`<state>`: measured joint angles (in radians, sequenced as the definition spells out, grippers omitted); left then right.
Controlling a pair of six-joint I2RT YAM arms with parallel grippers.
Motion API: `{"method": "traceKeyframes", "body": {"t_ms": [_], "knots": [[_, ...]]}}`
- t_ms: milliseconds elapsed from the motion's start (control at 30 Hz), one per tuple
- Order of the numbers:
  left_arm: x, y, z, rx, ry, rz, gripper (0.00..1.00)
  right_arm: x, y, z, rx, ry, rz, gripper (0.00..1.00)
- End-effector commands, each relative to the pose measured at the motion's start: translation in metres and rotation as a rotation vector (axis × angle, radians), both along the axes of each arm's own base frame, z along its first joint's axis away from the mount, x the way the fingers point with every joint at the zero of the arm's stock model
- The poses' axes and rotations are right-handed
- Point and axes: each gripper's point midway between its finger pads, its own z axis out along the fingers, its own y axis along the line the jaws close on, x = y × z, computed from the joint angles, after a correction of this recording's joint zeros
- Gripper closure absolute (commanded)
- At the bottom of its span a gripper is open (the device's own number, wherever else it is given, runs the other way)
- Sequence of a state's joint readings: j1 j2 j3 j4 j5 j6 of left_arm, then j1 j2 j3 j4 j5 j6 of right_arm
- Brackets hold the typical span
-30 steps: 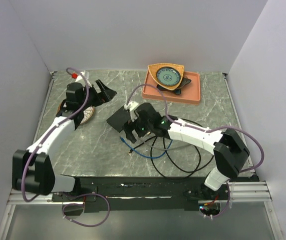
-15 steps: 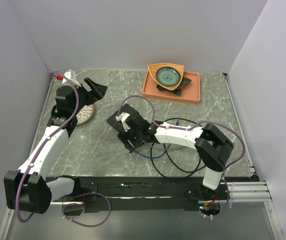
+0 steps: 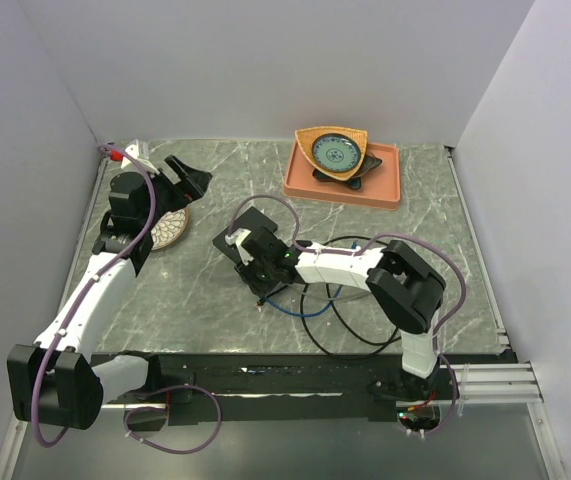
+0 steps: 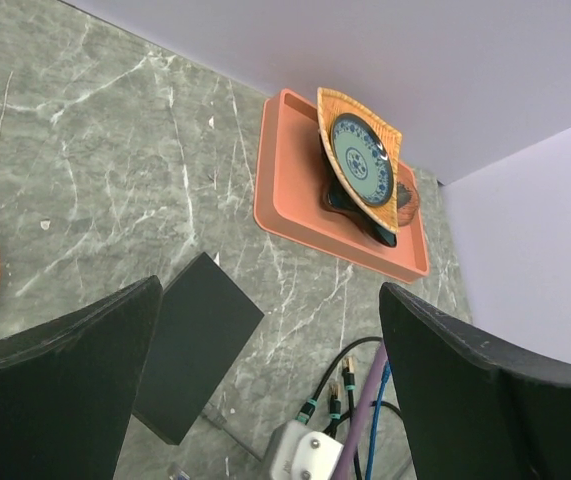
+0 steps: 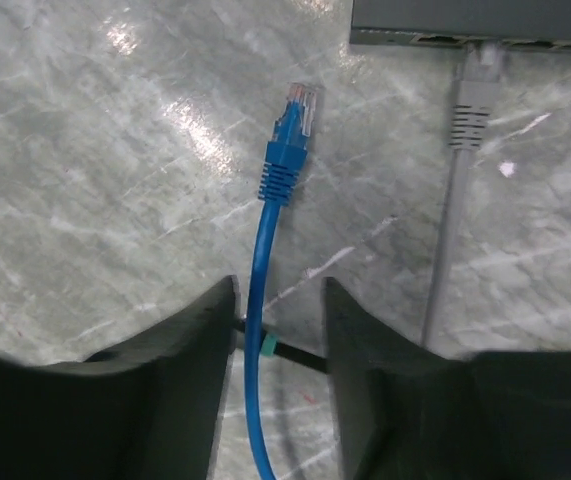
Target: Insert the plug into the switch port
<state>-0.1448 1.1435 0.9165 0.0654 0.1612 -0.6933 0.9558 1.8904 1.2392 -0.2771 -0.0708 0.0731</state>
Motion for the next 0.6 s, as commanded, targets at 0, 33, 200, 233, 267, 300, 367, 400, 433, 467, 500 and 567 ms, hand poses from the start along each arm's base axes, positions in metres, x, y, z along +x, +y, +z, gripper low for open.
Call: {"method": "traceKeyframes", "body": {"t_ms": [0,33,200,233,267,300,367,400,433,467,500,567], "knots": [[0.001,-0.003,0.008,-0.017,-0.021,-0.019,0.04,0.003,0.013,0.008,0.038,-0.01,0.008,0.58],[0.002,-0.002,0.008,-0.019,-0.025,-0.014,0.04,0.001,0.011,0.006,0.037,-0.003,0.012,0.6],[0.003,0.001,0.005,-0.009,-0.014,-0.006,0.04,-0.001,0.012,0.001,0.035,0.018,0.017,0.72],[0.003,0.001,0.006,-0.006,-0.012,-0.005,0.04,-0.001,0.013,0.002,0.033,0.018,0.017,0.77],[0.002,0.001,0.005,-0.003,-0.008,-0.008,0.04,-0.001,0.013,0.003,0.033,0.018,0.018,0.82],[0.002,0.001,0.006,-0.003,-0.01,-0.01,0.04,-0.001,0.013,0.004,0.034,0.014,0.019,0.92],[0.002,0.002,0.003,-0.004,-0.008,-0.007,0.04,0.0,0.015,0.006,0.045,0.009,0.017,0.98],[0.002,0.002,0.003,-0.005,-0.007,-0.004,0.04,0.0,0.015,0.008,0.048,0.005,0.016,1.0],[0.002,0.002,0.002,-0.003,-0.005,-0.002,0.04,0.002,0.015,0.01,0.051,0.001,0.016,1.0],[0.003,0.003,0.002,-0.001,-0.004,-0.001,0.04,0.002,0.016,0.016,0.059,-0.006,0.018,1.0],[0.003,0.003,0.002,0.004,-0.001,0.001,0.04,0.002,0.017,0.02,0.066,-0.01,0.021,1.0],[0.004,0.004,0.005,0.009,-0.003,0.005,0.04,0.004,0.018,0.038,0.096,-0.037,0.022,1.0]]}}
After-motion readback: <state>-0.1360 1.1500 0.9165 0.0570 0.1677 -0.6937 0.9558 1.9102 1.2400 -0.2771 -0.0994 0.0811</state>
